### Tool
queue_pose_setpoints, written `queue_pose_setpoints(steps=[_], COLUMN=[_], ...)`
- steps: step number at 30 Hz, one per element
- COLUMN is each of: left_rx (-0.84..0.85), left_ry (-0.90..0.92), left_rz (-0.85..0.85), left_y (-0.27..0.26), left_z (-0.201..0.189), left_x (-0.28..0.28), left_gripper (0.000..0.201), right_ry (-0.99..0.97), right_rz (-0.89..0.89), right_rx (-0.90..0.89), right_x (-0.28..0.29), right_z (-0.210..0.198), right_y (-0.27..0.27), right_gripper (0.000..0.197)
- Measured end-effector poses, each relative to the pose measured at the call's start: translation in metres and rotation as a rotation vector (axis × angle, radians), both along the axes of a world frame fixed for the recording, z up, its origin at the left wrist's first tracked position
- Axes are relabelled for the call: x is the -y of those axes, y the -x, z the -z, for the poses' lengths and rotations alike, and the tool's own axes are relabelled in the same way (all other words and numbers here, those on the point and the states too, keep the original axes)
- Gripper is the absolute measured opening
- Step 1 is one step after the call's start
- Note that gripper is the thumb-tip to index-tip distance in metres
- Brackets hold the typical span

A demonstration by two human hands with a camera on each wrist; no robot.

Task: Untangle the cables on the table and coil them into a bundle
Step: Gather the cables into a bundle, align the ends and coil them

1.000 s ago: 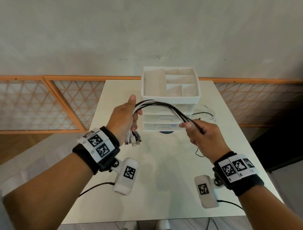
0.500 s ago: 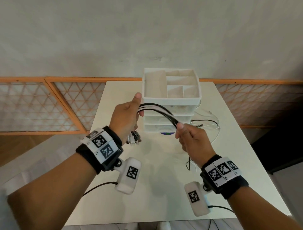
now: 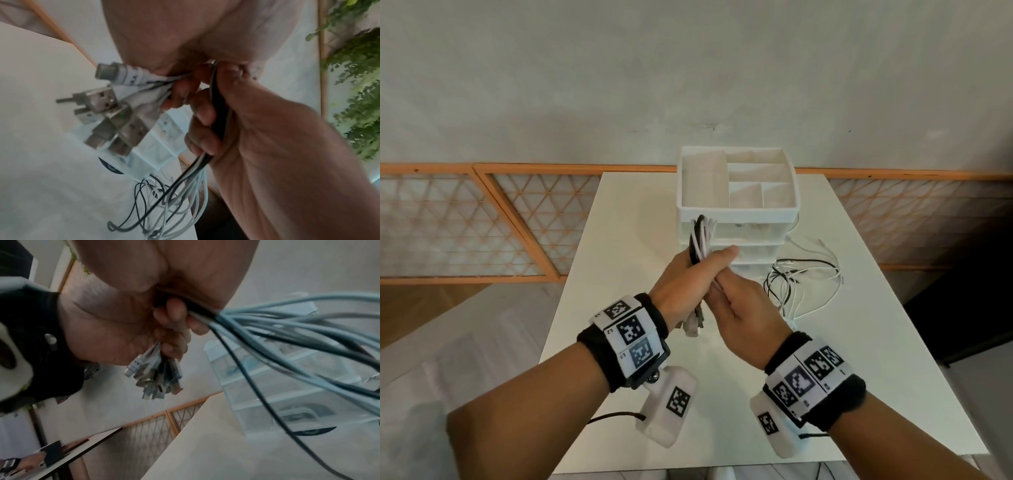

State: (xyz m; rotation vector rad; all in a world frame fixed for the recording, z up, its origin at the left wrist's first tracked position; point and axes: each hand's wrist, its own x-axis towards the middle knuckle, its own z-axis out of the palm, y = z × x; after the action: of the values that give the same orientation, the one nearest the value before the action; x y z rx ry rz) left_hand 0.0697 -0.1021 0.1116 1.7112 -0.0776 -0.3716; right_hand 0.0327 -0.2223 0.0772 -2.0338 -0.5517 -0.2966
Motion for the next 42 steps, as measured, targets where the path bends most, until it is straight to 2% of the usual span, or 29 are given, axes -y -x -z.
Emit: queue_pose_setpoints(steps=[2,3,6,7,9,10,12,15,18,21,23,25,27,28,29,30,32,33,36,39,41,42], left_rx=[-0.04,-0.052,-0.024,-0.013,0.007,0.021,0.042,0.053,0.092,0.175,0.216,0.258,0.298,0.321,0.345,0.37,0.383,0.365,0.306,0.273,0.267,0.271], left_ry=[0.056,0.088,0.055,0.033,-0.006,-0.032,-0.072,-0.114,-0.176,-0.182,-0.145,-0.099,-0.054,-0.025,-0.013,-0.017,-0.004,0.019,0.069,0.085,0.09,0.086], left_rz=[-0.018,-0.029,0.015,0.047,0.135,0.176,0.224,0.215,0.229,0.211,0.173,0.117,0.064,0.053,0.054,0.066,0.091,0.106,0.184,0.22,0.228,0.23], left_y=[-0.002,-0.004,-0.007,-0.008,-0.007,-0.007,-0.006,-0.006,-0.005,-0.004,-0.006,-0.011,-0.016,-0.017,-0.017,-0.017,-0.014,-0.012,-0.011,-0.011,-0.012,-0.011], left_z=[0.002,0.003,0.0,-0.001,-0.003,-0.004,-0.007,-0.008,-0.006,-0.007,-0.008,-0.01,-0.014,-0.016,-0.019,-0.021,-0.025,-0.026,-0.028,-0.025,-0.022,-0.021], left_x=[-0.008,-0.011,-0.018,-0.02,-0.019,-0.017,-0.013,-0.015,-0.018,-0.016,-0.016,-0.02,-0.023,-0.023,-0.022,-0.02,-0.016,-0.015,-0.018,-0.022,-0.022,-0.021], left_gripper=[0.035,0.032,0.022,0.02,0.016,0.012,0.006,0.006,0.025,0.039,0.038,0.038,0.039,0.037,0.037,0.037,0.034,0.032,0.031,0.031,0.033,0.035], right_ry=[0.012,-0.009,-0.054,-0.035,0.048,0.091,0.15,0.214,0.257,0.181,0.055,-0.004,0.096,0.175,0.23,0.247,0.219,0.208,0.266,0.297,0.238,0.207], right_rz=[-0.063,-0.032,0.208,0.238,0.183,0.14,0.103,0.094,0.096,0.146,0.146,0.089,-0.016,-0.058,-0.067,-0.047,0.032,0.06,0.109,0.118,0.069,0.038], right_rx=[-0.067,-0.078,0.005,0.032,0.073,0.098,0.15,0.198,0.253,0.238,0.149,-0.083,-0.343,-0.417,-0.449,-0.452,-0.458,-0.51,-0.673,-0.617,-0.526,-0.494], right_x=[0.005,0.008,0.021,0.024,0.024,0.022,0.018,0.019,0.02,0.016,0.019,0.025,0.026,0.022,0.017,0.011,0.003,0.003,0.012,0.021,0.017,0.014], right_z=[-0.006,-0.01,-0.028,-0.037,-0.054,-0.061,-0.068,-0.069,-0.067,-0.063,-0.058,-0.049,-0.034,-0.026,-0.017,-0.012,-0.007,-0.005,0.003,0.007,0.0,-0.006], right_y=[0.004,0.003,-0.006,-0.01,-0.019,-0.023,-0.029,-0.034,-0.038,-0.039,-0.037,-0.032,-0.025,-0.021,-0.018,-0.016,-0.017,-0.019,-0.024,-0.023,-0.019,-0.017], right_gripper=[0.01,0.011,0.031,0.04,0.059,0.058,0.042,0.035,0.04,0.043,0.048,0.07,0.096,0.101,0.096,0.08,0.034,0.026,0.033,0.026,0.018,0.02])
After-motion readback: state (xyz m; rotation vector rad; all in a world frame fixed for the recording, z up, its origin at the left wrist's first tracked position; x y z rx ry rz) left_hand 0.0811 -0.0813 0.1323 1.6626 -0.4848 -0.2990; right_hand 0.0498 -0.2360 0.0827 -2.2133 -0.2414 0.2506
